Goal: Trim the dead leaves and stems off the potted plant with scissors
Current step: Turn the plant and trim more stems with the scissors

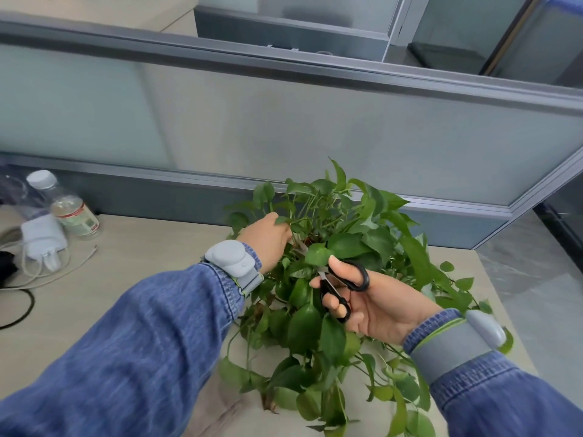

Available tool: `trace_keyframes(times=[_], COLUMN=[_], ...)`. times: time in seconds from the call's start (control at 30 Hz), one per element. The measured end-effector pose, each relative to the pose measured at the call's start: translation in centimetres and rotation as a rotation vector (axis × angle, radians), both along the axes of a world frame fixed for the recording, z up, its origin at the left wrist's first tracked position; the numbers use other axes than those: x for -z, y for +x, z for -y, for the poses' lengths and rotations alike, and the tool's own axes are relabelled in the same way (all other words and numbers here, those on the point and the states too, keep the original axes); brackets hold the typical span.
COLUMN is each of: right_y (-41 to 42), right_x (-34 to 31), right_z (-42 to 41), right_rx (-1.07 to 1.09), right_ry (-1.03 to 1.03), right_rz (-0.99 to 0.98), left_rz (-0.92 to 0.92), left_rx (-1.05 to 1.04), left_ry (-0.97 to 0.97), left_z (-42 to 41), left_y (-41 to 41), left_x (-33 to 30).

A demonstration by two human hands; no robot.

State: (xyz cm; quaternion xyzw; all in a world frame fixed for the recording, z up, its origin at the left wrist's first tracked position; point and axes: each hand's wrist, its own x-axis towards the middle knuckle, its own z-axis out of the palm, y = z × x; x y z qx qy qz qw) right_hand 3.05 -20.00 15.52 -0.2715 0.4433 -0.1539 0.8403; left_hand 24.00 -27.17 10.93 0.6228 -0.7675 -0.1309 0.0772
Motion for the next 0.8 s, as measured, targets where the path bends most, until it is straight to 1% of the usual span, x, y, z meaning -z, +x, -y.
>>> trace_keyframes(times=[0.1, 0.27, 0.5, 0.57, 0.67, 0.73, 0.8], right_y=[0.3, 0.2, 0.1, -0.1, 0.1, -0.1, -0.7], right_x=[0.1, 0.4, 0.5, 0.6, 0.7, 0.9, 0.9], right_z=[0.3, 0.5, 1.0, 1.0, 0.6, 0.4, 0.2], right_rx=[0.044, 0.08, 0.199, 0.202, 0.146, 0.146, 0.175], right_ry=[0.01, -0.047, -0.002, 0.001, -0.018, -0.037, -0.038], right_rz=[0.013, -0.028, 0.063, 0.087, 0.079, 0.124, 0.252], left_rz=[-0.077, -0.159, -0.23, -0.26, -0.314, -0.356, -0.354], left_rx=[-0.035, -0.051, -0.093, -0.118, -0.187, -0.221, -0.226], left_ry=[-0.024, -0.038, -0.048, -0.041, -0.014, 0.003, 0.012], left_z=[-0.1, -0.5, -1.2, -1.3, -1.2, -1.2, -1.2], left_y=[0.1, -0.1, -0.4, -0.4, -0.4, -0.5, -0.4], left_x=[0.5, 1.0, 1.6, 1.8, 2.0, 2.2, 2.4])
